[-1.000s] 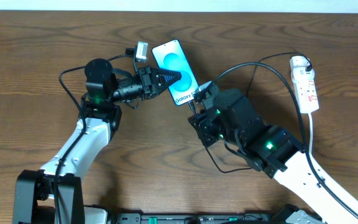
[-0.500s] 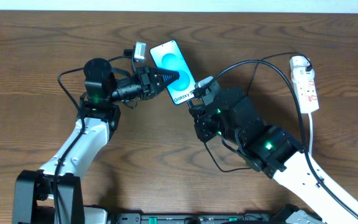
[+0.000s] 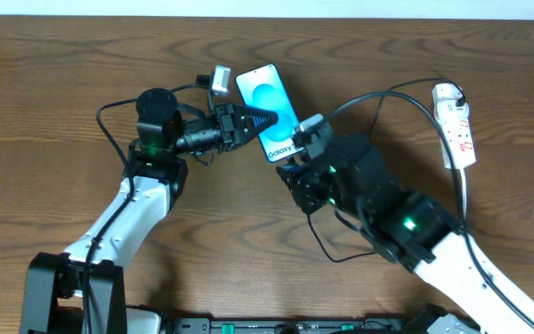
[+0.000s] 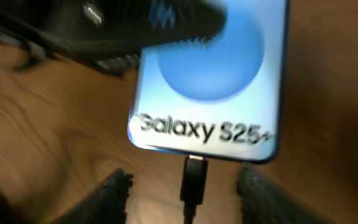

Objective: Plug charger to phone and switch on socket
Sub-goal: 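Open the right gripper and pull the right arm back, then move the left gripper forward and lower the phone onto the table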

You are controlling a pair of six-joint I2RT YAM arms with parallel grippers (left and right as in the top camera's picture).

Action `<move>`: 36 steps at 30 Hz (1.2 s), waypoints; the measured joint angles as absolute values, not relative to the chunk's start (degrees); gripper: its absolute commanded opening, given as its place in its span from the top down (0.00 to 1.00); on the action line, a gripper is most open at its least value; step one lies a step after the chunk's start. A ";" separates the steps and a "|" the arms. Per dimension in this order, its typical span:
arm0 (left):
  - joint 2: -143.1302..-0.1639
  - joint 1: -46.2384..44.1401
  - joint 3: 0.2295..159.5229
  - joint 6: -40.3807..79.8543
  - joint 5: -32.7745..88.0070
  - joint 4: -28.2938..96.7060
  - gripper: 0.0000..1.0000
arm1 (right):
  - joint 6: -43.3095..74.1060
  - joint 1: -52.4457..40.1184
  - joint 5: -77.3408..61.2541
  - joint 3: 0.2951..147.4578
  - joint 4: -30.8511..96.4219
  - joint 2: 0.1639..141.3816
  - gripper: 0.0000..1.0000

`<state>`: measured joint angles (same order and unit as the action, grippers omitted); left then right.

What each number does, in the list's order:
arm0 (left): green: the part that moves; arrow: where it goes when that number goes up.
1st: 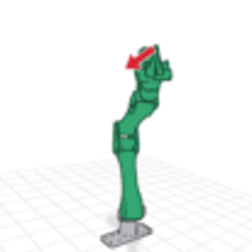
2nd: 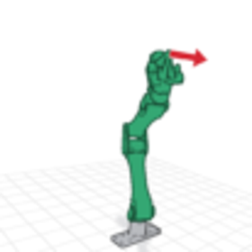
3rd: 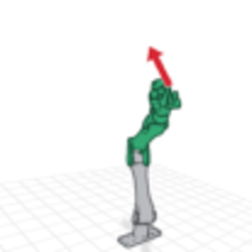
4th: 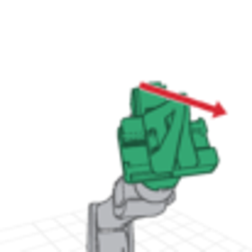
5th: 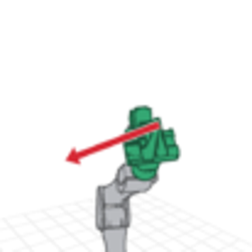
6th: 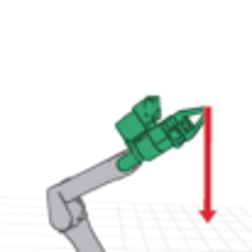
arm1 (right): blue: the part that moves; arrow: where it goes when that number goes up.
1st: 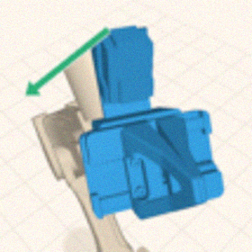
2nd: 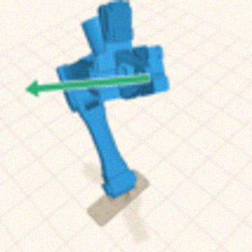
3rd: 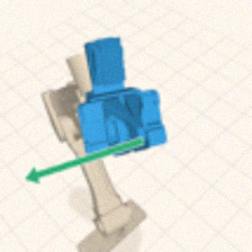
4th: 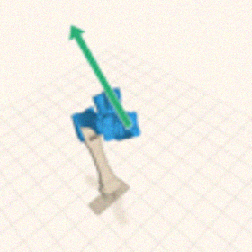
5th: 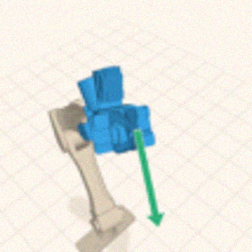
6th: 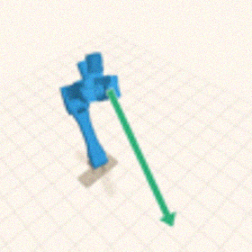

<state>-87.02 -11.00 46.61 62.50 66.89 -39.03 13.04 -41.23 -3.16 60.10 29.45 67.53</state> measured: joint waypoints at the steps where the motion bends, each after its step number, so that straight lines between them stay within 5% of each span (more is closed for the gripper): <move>1: -87.02 -11.11 46.61 62.54 66.76 -38.89 0.93 | 13.08 -41.17 -2.98 60.16 29.82 65.91 0.27; 6: -87.02 -11.62 46.61 65.39 61.89 -39.22 0.93 | 12.95 -39.59 0.78 61.52 36.77 51.46 0.02; 12: -87.13 -16.49 49.43 66.43 56.90 -37.56 0.93 | 13.15 -39.07 13.65 62.13 45.82 33.98 0.01; 16: -87.26 -20.12 59.09 62.11 53.49 -22.37 0.93 | 13.17 -39.07 19.00 62.19 49.30 28.05 0.01; 28: -105.78 -23.51 87.31 42.39 56.36 6.26 0.93 | 13.17 -39.07 22.06 62.19 51.59 26.24 0.01; 36: -122.96 -23.46 89.89 29.23 57.45 19.11 0.93 | 13.17 -39.07 22.94 62.19 51.88 26.24 0.01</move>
